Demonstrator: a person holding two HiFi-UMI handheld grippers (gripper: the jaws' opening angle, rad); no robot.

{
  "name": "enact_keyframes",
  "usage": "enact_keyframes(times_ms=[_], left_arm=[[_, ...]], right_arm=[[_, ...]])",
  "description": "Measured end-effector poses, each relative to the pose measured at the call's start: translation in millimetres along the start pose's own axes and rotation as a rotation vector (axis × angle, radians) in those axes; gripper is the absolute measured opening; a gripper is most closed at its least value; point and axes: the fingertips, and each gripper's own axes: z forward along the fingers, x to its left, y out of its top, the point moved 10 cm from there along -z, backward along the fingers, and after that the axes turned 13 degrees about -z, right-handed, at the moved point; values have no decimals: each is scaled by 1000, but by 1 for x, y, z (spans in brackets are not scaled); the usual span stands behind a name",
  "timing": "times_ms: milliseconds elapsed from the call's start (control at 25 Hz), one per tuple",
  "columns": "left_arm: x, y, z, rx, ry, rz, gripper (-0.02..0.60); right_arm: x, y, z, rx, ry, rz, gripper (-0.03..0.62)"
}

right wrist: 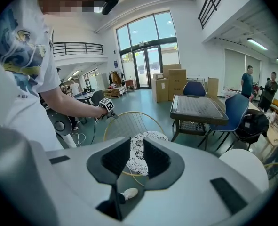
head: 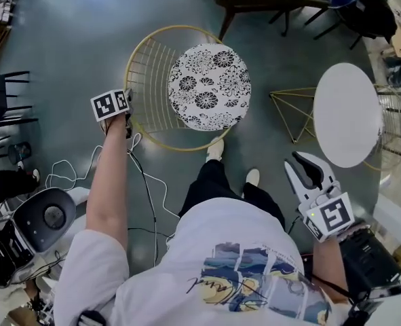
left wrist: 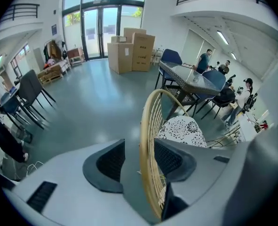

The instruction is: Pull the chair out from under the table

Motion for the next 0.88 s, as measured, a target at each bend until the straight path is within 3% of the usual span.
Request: enact_keyframes(times_ms=[200, 400, 480, 600, 880], left_arm=[[-32, -24, -95, -214, -29, 67, 179], [-100, -75, -188, -366, -245, 139, 168], [-134, -105, -221, -406, -328, 142, 91], [-194, -156, -266, -429, -466, 173, 15], [-325, -273, -364, -379, -757, 329, 9]], right_arm=[[1, -9, -45, -61, 12, -48, 89], [2, -29, -83, -126, 52, -72, 89], [3, -36, -101, -152, 76, -92, 87], [3, -48, -130, -188, 106, -125, 67], [8, -72, -198, -248, 180, -178, 31]])
